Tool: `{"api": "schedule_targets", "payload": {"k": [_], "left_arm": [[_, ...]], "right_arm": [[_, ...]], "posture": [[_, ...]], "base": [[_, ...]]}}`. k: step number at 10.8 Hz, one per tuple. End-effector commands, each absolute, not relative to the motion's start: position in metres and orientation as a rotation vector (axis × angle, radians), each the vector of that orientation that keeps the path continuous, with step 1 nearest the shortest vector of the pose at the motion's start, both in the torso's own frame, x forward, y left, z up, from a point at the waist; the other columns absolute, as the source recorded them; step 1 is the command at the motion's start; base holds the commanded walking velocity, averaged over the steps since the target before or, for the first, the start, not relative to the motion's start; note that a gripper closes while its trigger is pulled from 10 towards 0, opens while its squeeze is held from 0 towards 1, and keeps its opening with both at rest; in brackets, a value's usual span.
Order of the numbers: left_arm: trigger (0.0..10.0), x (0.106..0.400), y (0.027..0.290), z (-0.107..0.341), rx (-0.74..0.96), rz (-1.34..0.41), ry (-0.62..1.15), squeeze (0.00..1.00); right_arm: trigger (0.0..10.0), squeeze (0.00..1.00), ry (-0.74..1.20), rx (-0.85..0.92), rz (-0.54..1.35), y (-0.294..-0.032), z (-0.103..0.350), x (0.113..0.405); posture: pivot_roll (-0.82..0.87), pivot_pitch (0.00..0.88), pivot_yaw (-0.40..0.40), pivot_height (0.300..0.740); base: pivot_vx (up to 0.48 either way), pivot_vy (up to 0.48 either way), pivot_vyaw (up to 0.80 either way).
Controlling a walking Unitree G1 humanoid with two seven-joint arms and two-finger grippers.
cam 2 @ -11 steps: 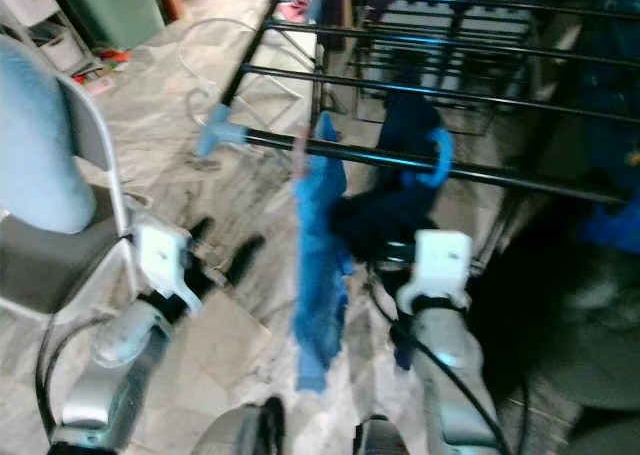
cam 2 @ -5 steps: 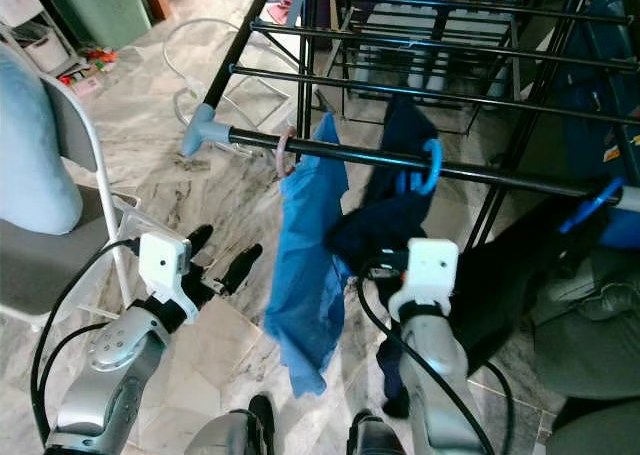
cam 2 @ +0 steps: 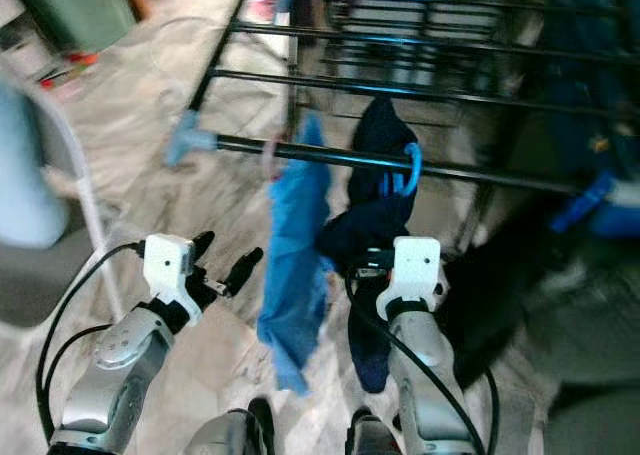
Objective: Hang hanger
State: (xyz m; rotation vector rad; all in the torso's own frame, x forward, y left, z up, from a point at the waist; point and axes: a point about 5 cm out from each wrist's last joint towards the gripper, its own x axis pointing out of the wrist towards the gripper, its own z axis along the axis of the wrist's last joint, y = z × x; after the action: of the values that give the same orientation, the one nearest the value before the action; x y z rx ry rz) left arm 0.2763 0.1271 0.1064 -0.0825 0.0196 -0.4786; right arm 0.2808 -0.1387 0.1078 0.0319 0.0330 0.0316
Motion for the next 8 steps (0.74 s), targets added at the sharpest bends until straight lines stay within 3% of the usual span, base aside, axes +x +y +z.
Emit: {"api": "schedule_targets", "payload": {"k": [1, 4, 8], "left_arm": [[10.0, 0.2736, 0.1314, 0.1012, -0.077, -0.47, 0.044, 0.0], [10.0, 0.2745, 0.1314, 0.0987, -0.063, -0.482, 0.053, 0.0], [10.0, 0.2722, 0.1285, 0.0965, -0.05, -0.503, 0.052, 0.0]], "right_arm": [[10.0, 0.0, 0.021, 0.043, 0.035, -0.136, 0.1092, 0.2815], [10.0, 0.0, 0.021, 0.043, 0.037, -0.1356, 0.1087, 0.2818], [10.0, 0.0, 0.013, 0.027, 0.034, -0.1396, 0.1102, 0.2835]], "posture": [[-0.05, 0.223, 0.066, 0.74], [-0.05, 0.223, 0.067, 0.74], [-0.05, 0.223, 0.066, 0.74]], "base": [[0.0, 0.296, -0.8], [0.0, 0.197, -0.62], [0.0, 0.0, 0.0]]}}
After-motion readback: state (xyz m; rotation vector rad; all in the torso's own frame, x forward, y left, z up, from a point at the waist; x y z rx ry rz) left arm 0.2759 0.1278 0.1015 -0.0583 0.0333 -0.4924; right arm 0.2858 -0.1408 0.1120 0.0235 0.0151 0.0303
